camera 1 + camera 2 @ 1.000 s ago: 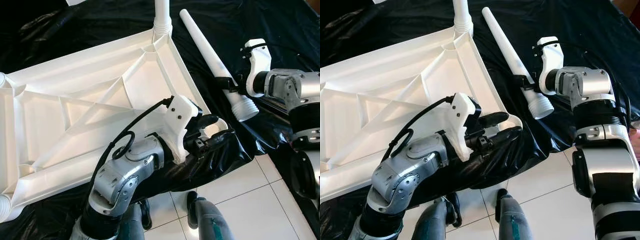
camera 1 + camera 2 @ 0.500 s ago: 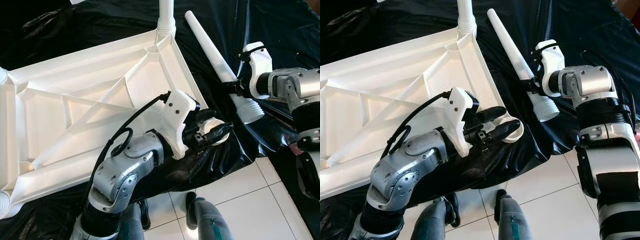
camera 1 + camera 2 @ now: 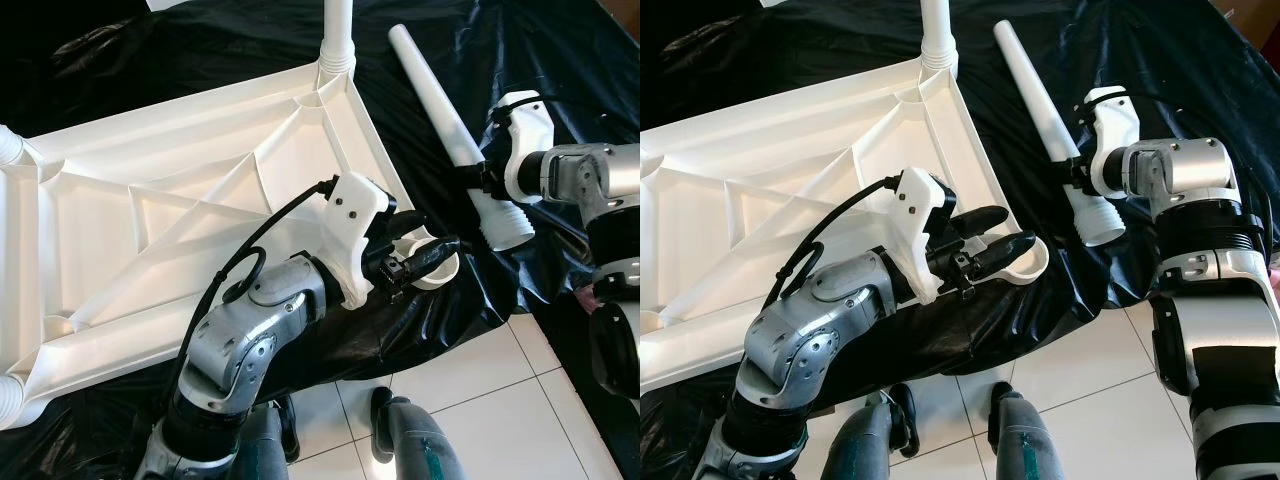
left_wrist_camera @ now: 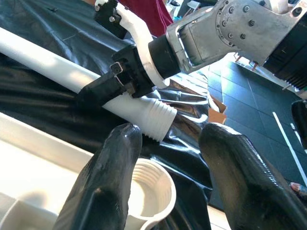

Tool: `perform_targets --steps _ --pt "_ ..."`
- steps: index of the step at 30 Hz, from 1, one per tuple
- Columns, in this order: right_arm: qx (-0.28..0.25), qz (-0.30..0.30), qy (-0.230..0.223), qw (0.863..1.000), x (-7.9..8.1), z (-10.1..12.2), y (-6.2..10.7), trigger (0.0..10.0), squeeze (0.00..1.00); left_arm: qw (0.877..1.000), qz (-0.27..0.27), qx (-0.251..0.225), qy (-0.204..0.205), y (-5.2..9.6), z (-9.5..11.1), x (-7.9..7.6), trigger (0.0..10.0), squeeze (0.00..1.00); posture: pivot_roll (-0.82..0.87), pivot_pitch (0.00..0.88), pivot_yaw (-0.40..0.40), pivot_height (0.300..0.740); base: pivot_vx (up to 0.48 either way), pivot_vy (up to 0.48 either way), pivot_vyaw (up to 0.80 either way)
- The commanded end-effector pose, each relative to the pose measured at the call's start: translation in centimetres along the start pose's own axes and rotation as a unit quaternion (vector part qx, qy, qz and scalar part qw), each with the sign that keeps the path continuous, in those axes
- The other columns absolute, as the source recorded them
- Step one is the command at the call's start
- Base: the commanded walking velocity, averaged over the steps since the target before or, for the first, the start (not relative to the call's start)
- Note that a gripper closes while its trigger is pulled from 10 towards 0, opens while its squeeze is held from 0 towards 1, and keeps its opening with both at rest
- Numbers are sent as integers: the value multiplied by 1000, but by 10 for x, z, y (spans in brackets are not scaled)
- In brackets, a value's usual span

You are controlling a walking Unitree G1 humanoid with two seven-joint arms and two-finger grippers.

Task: Building children table

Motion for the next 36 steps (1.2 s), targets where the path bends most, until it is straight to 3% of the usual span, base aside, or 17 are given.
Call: perform_targets --steps 1,4,11,17,20,24,25,29,34,36 --pt "-33 -1 -32 999 -3 2 -1 10000 0 1000 2 -4 -8 0 0 3 10000 0 -75 220 26 740 0 0 0" --pt "-88 10 -67 994 3 11 3 10000 0 1000 25 -7 -13 1 1 16 10000 0 -80 196 26 740 0 0 0" --pt "-131 30 -131 982 11 6 4 10000 0 997 73 3 -20 5 -2 47 10000 0 -90 165 31 740 0 0 0" --pt "-176 28 -153 972 10 8 7 10000 0 995 94 -5 -15 7 -1 62 10000 0 -94 148 33 740 0 0 0" --pt "-176 28 -153 972 10 8 7 10000 0 995 94 -5 -15 7 -1 62 10000 0 -94 148 33 740 0 0 0" --pt "-260 10 -137 956 14 8 17 10000 0 994 108 -13 1 6 -4 75 10000 0 -99 130 51 740 0 0 0" --pt "-286 5 -136 948 15 7 21 10000 0 993 112 -19 19 6 -5 79 10000 1000 -99 128 55 740 0 0 0" --pt "-305 0 -149 941 17 4 24 10000 0 992 113 -29 40 6 -4 82 10000 1000 -97 124 59 740 0 0 0" --pt "-384 -1 -120 915 23 5 43 10000 0 990 133 -36 31 5 1 94 10000 1000 -113 113 73 740 0 0 0" --pt "-394 6 -114 912 26 6 46 10000 0 989 137 -39 32 5 3 97 10000 1000 -113 113 73 740 0 0 0"
Point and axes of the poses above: a point about 5 cm out from each wrist's last joint towards the gripper, its own y axis pointing back from the gripper into the wrist, its own z axis along the axis of the wrist's last joint, x = y × z, the point moved 4 cm from there along -y, pointing out of the wrist towards the gripper, and after that the axes turned 11 degrees about -y, right-handed, at the moved point
